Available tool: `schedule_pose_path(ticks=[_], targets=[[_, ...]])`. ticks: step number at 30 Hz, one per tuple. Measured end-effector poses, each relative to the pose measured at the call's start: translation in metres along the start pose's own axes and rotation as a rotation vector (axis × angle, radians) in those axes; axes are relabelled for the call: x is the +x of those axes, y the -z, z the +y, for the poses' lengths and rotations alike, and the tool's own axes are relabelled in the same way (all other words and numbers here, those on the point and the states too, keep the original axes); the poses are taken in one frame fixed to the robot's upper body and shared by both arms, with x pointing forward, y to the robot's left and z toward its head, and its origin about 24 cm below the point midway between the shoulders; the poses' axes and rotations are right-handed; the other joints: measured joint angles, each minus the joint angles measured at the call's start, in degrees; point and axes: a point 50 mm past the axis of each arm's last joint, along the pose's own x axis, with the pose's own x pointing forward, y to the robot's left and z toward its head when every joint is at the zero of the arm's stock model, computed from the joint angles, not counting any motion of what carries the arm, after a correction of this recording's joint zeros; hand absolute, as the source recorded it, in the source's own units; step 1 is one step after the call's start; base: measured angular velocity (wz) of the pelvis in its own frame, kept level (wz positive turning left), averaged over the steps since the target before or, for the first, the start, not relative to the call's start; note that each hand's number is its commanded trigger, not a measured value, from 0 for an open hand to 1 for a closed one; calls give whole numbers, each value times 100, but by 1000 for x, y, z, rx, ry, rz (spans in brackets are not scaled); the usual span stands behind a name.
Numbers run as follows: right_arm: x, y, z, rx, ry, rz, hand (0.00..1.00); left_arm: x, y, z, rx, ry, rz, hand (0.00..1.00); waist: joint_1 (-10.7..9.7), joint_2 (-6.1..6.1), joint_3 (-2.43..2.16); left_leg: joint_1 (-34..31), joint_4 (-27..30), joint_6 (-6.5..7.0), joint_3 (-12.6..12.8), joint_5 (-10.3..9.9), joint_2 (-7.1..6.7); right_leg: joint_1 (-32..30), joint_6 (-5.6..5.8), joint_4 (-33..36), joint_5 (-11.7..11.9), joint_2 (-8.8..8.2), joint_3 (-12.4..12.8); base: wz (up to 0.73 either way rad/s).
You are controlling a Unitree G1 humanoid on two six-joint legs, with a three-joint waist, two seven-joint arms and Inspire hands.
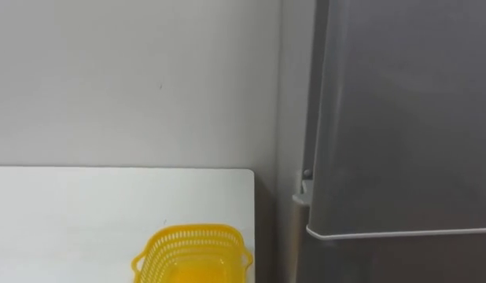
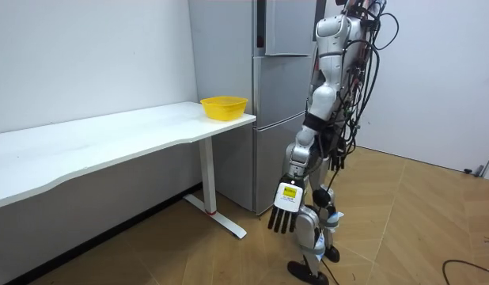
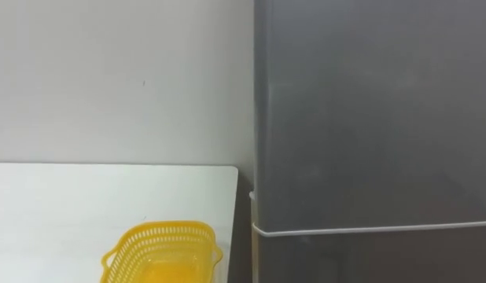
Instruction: Retrieve from the upper fridge
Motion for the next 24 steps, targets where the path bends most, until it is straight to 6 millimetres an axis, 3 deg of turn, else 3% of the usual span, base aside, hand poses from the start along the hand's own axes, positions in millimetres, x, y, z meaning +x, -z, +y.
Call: schedule_pose_path(ticks=[7,9,12,15,17,20,24], targets=[[-1,2,-12,76,37,-15,0,-1,-18,12,-235,-149,-60,0,107,15,-5,-12,-25,0,-2,-1,3,-24,0,13,0,7,-8,1],[-1,1,-13,94,48,-25,0,-3,-29,19,-291,-204,-100,0,114,64,-35,-9,-87,0,-48,-1,7,-44,-3,32,0,28,-24,9],[-2,2,-20,140,69,-42,0,-14,-65,40,-409,-329,-261,0,120,42,-28,-34,-94,1,-143,-1,5,-47,-12,21,3,30,-112,13],[-3,2,-27,147,111,-56,0,-34,-102,57,-514,-434,-434,0,140,66,-48,-64,-78,1,-158,-1,-2,-52,-17,13,7,22,-154,2],[-3,3,-28,144,126,-59,0,-58,-130,67,-631,-479,-595,0,152,79,-62,-144,-54,2,-168,0,5,-127,-28,27,23,25,-171,0],[-4,4,-30,138,141,-76,0,-83,-150,75,-714,-525,-734,0,224,138,-100,-143,-35,2,-166,0,-2,-123,-26,22,25,27,-175,-6],[-4,9,-28,129,153,-90,0,-119,-168,86,-814,-579,-910,0,268,148,-99,-106,-26,2,-165,0,-3,-120,-26,36,25,26,-138,-2]])
